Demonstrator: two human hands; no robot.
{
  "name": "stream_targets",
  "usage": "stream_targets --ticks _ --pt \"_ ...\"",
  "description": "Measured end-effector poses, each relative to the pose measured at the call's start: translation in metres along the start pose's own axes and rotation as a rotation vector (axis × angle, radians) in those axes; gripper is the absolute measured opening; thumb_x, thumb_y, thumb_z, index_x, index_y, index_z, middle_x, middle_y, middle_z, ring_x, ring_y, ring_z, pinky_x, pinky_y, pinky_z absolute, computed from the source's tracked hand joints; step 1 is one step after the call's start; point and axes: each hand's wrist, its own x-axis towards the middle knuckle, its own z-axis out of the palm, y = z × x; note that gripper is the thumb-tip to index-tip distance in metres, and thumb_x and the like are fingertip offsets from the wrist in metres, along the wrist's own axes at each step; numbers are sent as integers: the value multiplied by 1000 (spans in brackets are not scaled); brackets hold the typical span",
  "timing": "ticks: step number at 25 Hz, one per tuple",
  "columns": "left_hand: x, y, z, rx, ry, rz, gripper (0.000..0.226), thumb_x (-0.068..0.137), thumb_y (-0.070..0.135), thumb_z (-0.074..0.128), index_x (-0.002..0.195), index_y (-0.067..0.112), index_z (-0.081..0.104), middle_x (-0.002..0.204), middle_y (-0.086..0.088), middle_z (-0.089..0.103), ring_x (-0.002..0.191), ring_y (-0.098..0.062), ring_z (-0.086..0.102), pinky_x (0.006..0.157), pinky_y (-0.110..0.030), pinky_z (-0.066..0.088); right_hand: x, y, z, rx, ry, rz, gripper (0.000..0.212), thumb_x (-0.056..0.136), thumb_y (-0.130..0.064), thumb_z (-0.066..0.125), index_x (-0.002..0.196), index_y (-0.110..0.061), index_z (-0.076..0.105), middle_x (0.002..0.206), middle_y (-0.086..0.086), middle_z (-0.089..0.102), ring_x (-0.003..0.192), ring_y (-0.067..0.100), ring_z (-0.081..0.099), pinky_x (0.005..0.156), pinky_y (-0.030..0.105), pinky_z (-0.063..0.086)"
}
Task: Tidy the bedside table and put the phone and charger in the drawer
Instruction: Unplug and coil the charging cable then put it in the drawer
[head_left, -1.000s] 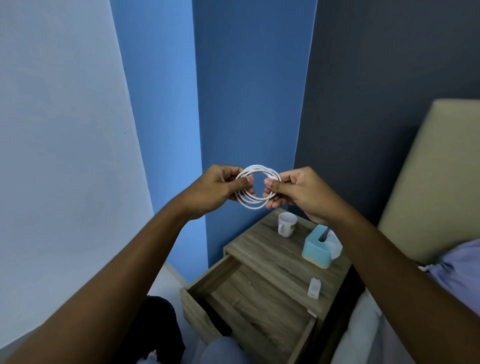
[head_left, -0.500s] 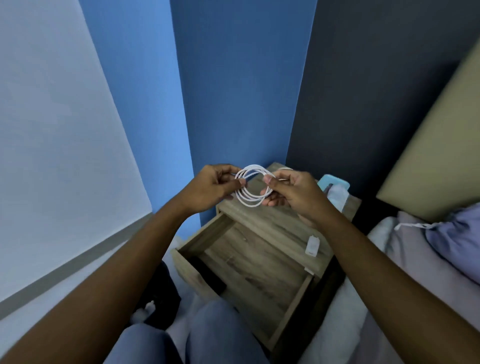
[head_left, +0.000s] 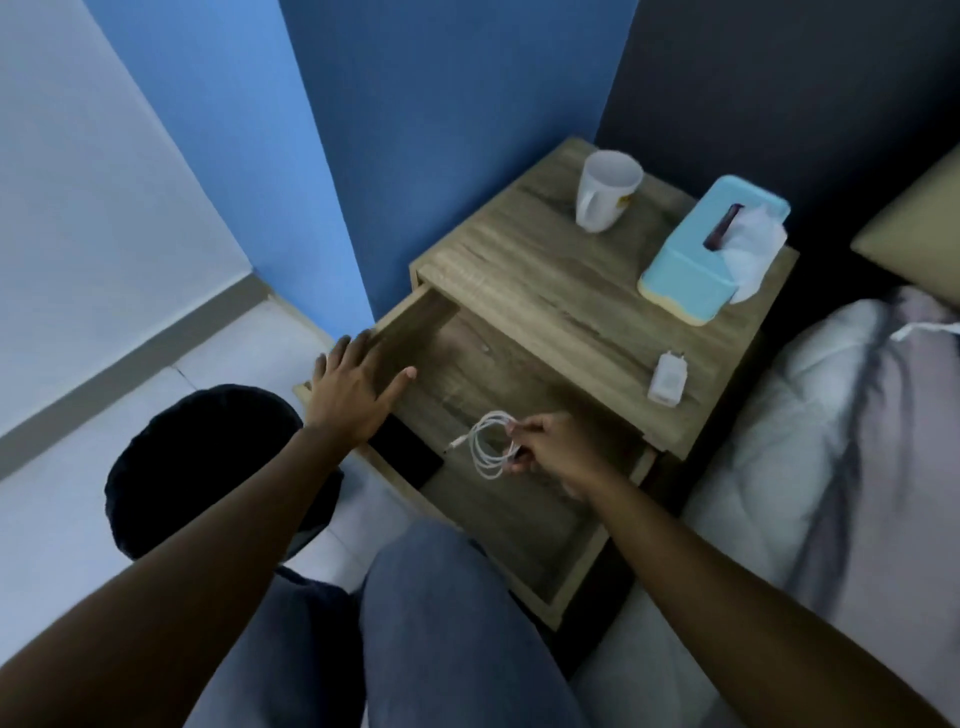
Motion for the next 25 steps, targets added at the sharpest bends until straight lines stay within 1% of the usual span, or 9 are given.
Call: stream_targets --ticks 2,6,8,11,14,17,20,23,25 --pt "-3 -9 18 52 -3 -9 81 90 74 24 151 21 33 161 -8 28 150 -32 19 120 -55 13 15 26 13 14 -21 89 25 97 -15 59 91 9 65 70 20 65 47 15 66 47 25 54" --pt "1 -11 26 84 14 -18 86 88 76 28 154 20 25 164 -8 21 151 -31 15 121 -54 11 33 58 29 102 -50 256 18 96 -9 59 81 0 63 71 19 64 57 25 68 55 35 61" --pt "0 -14 28 99 9 -20 87 88 75 29 154 19 25 164 -8 20 151 -31 14 121 -55 12 33 70 34 -41 -42 276 16 92 -6 64 77 -1 65 71 17 65 64 31 69 68 44 62" --pt "1 -15 30 110 16 -17 87 87 74 31 153 17 25 164 -9 19 151 -32 14 121 -55 12 29 74 39 -385 -16 202 22 92 -19 65 83 1 70 77 18 72 59 27 70 62 38 60" --pt "0 -14 31 101 27 -24 89 87 73 33 154 16 22 164 -9 20 151 -32 14 121 -55 13 25 71 44 -658 -42 88 30 90 -30 67 87 0 70 82 14 71 71 27 68 59 32 52" --pt "0 -14 31 103 28 -21 90 86 73 34 154 16 22 164 -10 20 151 -32 15 121 -55 13 20 70 47 -736 -62 55 27 87 -31 69 89 -5 66 88 13 64 78 24 61 62 26 41" --pt "-1 -15 31 115 23 -18 90 86 73 34 154 16 22 164 -10 21 151 -33 15 121 -55 13 14 63 45 -780 -113 48 21 88 -31 68 92 -11 66 82 4 61 85 25 64 61 24 42" --pt "-1 -17 30 118 15 -16 90 85 74 33 154 16 23 164 -10 20 151 -33 15 121 -55 13 4 40 33 -814 -81 -19 37 94 -32 60 125 -11 61 113 10 68 102 26 64 82 32 50" --pt "-1 -18 30 121 17 -9 91 85 75 32 153 16 24 163 -11 21 151 -34 15 121 -56 14 -11 17 13 -750 17 -161 35 97 -22 53 132 -25 55 120 4 65 97 17 63 82 32 54"
